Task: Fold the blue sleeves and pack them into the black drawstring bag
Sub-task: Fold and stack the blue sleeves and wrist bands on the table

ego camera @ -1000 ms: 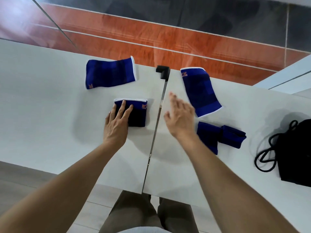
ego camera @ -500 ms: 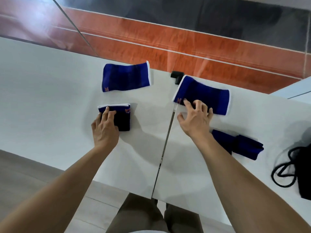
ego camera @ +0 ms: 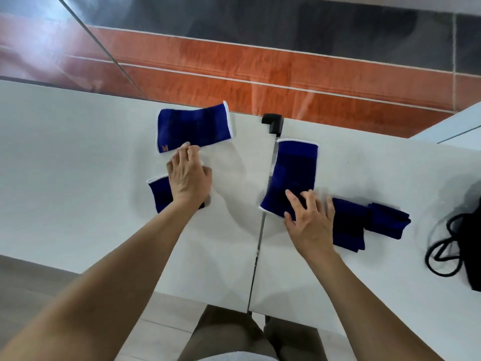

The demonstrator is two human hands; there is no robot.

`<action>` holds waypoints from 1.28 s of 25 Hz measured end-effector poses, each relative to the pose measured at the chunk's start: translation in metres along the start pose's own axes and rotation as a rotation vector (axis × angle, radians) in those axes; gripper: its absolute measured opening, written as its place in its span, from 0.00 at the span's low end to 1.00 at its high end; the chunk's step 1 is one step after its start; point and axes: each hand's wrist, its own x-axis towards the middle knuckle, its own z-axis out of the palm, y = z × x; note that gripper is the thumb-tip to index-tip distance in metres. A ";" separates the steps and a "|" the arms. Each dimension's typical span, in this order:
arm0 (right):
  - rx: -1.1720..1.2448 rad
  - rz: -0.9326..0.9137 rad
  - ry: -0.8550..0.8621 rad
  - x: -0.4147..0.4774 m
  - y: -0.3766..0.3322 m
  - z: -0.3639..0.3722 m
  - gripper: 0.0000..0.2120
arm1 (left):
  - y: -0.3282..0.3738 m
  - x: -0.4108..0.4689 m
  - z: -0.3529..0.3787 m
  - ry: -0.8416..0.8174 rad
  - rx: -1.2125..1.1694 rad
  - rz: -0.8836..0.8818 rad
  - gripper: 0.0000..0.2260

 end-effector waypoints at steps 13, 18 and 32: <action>-0.023 0.085 -0.007 -0.042 0.012 0.001 0.23 | 0.099 -0.023 0.033 -0.410 0.104 0.254 0.25; -0.033 0.083 -0.028 -0.044 0.011 0.003 0.26 | 0.093 -0.066 0.037 -0.426 0.159 0.315 0.27; 0.080 -0.021 0.011 -0.061 0.004 0.006 0.24 | 0.015 -0.160 0.032 -0.150 -0.106 0.324 0.23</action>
